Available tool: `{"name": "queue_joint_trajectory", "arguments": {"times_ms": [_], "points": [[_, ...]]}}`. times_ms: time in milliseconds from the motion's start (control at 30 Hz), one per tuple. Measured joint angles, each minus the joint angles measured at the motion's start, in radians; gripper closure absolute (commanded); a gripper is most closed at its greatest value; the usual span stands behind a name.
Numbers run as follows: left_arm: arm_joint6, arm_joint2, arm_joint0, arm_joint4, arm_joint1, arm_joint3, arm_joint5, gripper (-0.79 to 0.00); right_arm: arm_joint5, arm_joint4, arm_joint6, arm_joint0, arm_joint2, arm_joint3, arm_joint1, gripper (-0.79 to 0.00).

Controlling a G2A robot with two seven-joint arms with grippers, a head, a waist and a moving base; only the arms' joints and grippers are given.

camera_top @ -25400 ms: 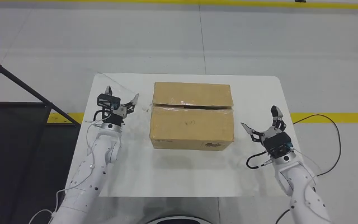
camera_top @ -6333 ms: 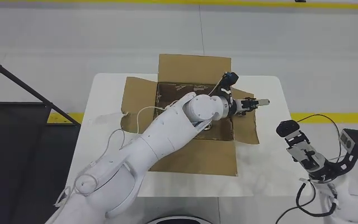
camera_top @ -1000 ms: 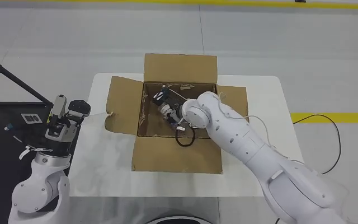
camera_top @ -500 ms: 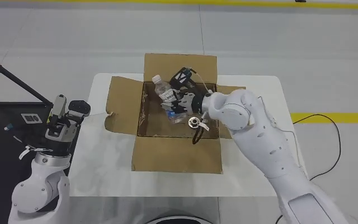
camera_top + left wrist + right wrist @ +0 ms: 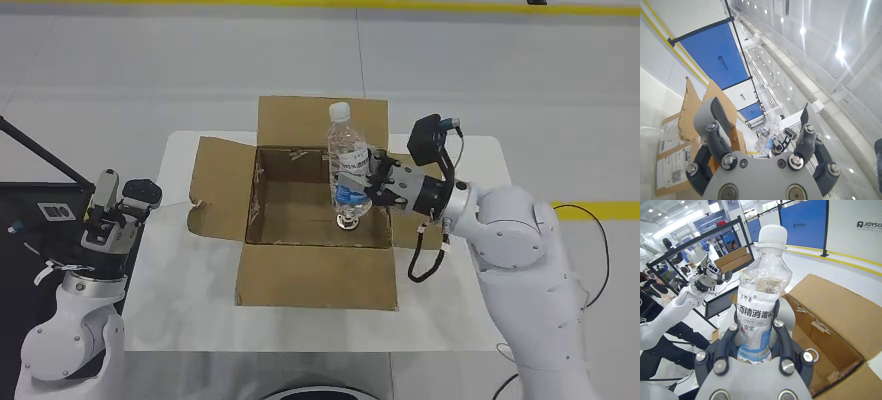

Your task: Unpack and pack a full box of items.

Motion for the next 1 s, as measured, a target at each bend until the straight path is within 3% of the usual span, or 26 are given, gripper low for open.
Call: {"name": "queue_joint_trajectory", "arguments": {"times_ms": [267, 533, 767, 1000], "points": [[0.0, 0.0, 0.0, 0.0, 0.0, 0.0, 0.0, -0.785, 0.187, -0.242, 0.075, -0.082, 0.207, -0.056, 0.039, 0.0], [0.0, 0.0, 0.0, 0.0, 0.0, 0.0, 0.0, -0.785, 0.318, -0.417, 0.209, -0.136, 0.311, 0.007, 0.067, 0.0], [0.0, 0.0, 0.0, 0.0, 0.0, 0.0, 0.0, -0.785, 0.335, -0.404, 0.266, -0.156, 0.372, 0.178, 0.083, 0.0], [0.0, 0.0, 0.0, 0.0, 0.0, 0.0, 0.0, -0.785, 0.326, -0.361, 0.328, -0.126, 0.362, 0.345, 0.094, 0.0]]}}
